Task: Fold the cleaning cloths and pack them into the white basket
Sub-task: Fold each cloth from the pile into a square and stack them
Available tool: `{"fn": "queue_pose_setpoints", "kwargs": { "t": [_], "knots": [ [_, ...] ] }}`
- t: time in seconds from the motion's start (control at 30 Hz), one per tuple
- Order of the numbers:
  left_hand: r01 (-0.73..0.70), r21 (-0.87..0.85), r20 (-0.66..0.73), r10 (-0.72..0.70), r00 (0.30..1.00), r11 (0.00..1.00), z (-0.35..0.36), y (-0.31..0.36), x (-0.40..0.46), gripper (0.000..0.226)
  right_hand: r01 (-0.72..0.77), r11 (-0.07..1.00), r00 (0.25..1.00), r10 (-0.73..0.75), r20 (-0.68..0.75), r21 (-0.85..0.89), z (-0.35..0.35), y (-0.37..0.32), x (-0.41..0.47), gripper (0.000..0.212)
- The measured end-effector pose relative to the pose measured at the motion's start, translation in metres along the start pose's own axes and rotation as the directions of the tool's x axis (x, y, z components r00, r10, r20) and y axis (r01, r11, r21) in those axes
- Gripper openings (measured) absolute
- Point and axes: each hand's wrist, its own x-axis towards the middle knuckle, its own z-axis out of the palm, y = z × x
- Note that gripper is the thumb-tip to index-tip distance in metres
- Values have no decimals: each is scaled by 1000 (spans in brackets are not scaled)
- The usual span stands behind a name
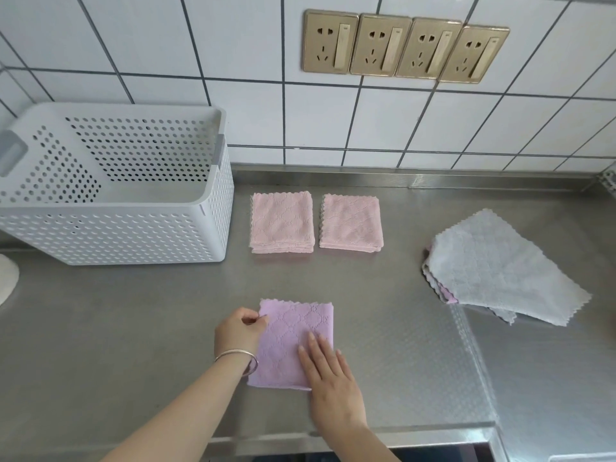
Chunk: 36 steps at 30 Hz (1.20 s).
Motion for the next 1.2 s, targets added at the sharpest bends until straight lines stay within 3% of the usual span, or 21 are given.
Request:
{"fn": "queue_pose_setpoints", "kwargs": {
  "t": [0.17, 0.43, 0.57, 0.63, 0.73, 0.83, 0.9, 1.03, 1.1, 1.2],
  "knots": [
    [76, -33, 53, -74, 996, 997, 4, -5, 6, 14, 13, 999, 1000, -13, -15, -36, 6, 4, -2, 65],
    [59, -73, 44, -56, 997, 996, 9, -13, 9, 28, -61, 997, 989, 55, 136, 44, -6, 3, -10, 63],
    [37, -54, 33, -35, 999, 998, 12, -14, 10, 24, -68, 995, 995, 63, 75, 68, -8, 2, -7, 56],
    [18, 16, 12, -18, 1000, 1000, 11, -16, 10, 24, -96, 992, 995, 97, -10, 81, -8, 4, -2, 47],
    [-5, 279, -63, 23, 998, 960, 10, -22, 3, 37, -332, 921, 927, 359, -107, 205, -16, 9, 9, 31],
    [32, 408, -73, -2, 997, 913, 12, -25, -11, 36, -607, 781, 794, 600, 92, 145, -27, 16, 25, 36],
    [21, 442, -83, 17, 996, 897, 15, -24, -16, 34, -626, 774, 774, 603, 193, 96, -26, 19, 31, 44],
    [-32, 523, -25, 53, 998, 852, 18, -23, -14, 30, -651, 749, 748, 606, 271, 122, -24, 21, 37, 37],
    [-52, 445, 7, 55, 998, 894, 19, -21, -17, 24, -666, 725, 740, 613, 275, 176, -26, 23, 37, 32],
    [-22, 54, 46, 20, 999, 998, 22, -9, -21, 18, -662, 654, 749, 601, 279, 366, -39, 26, 41, 24]
  ]
}}
